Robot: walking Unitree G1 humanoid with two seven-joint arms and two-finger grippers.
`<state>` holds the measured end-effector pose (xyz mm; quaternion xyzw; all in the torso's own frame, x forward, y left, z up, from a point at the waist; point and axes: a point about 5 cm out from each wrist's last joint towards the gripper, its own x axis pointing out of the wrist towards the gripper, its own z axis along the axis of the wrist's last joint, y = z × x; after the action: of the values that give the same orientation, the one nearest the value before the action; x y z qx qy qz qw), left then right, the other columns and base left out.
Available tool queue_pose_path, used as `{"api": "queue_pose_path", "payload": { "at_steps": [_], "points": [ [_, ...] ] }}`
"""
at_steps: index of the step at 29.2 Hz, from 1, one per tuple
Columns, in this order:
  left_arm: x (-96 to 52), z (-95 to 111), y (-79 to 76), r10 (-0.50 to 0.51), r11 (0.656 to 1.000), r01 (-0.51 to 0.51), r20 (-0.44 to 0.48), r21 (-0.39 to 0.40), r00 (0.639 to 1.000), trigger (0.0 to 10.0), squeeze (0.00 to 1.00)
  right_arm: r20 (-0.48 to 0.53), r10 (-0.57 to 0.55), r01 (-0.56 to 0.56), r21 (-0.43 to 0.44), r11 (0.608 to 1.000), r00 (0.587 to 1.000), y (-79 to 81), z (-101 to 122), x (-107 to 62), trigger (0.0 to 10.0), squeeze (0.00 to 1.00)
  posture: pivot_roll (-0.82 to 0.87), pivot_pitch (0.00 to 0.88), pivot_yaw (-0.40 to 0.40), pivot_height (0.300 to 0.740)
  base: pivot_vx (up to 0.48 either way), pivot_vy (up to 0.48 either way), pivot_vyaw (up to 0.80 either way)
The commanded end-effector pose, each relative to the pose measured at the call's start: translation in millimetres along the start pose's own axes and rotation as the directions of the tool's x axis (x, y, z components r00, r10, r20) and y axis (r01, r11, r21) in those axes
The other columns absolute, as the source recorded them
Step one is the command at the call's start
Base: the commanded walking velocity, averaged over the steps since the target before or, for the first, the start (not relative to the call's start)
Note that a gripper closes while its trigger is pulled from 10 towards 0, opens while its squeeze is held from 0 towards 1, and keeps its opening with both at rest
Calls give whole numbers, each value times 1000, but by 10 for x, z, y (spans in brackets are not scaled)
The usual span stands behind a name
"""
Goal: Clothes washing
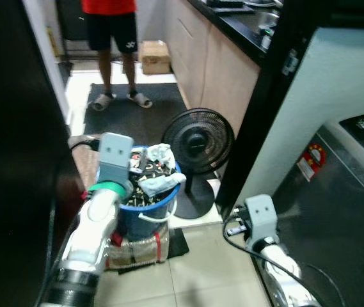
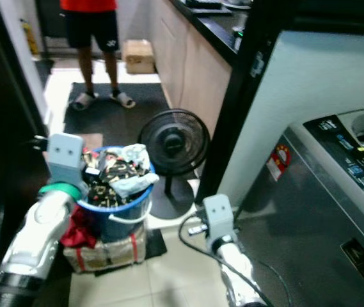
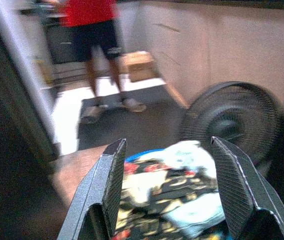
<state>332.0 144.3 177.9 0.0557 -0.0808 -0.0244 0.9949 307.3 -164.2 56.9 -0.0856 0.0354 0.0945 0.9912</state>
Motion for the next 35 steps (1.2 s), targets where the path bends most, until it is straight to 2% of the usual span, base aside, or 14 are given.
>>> {"api": "queue_pose_path", "payload": {
  "at_steps": [1, 9, 31, 35],
  "points": [
    [-12, -53, -52, -16, 1000, 16, -18, 4, 1000, 10000, 0, -39, -5, 5, 3, 1000, 999, -2, -104, -56, 10000, 0, 95, 0, -10, 740, 0, 0, 794],
    [5, -69, -53, 0, 1000, 1, -20, 24, 1000, 10000, 0, -33, -22, 23, 13, 1000, 999, -3, -100, -49, 10000, 0, 92, 0, -7, 740, 79, 0, 483],
    [12, -98, -54, 8, 999, -7, -24, 34, 1000, 10000, 0, -58, -30, 29, -24, 999, 998, 11, -175, -76, 10000, 0, 92, 0, -6, 740, 480, 0, 0],
    [-30, -218, -81, -2, 999, 5, -58, 49, 998, 10000, 0, -93, -46, 43, -33, 999, 995, -11, -253, -110, 10000, 0, 92, 0, -6, 740, 480, 0, 0]
  ]
}}
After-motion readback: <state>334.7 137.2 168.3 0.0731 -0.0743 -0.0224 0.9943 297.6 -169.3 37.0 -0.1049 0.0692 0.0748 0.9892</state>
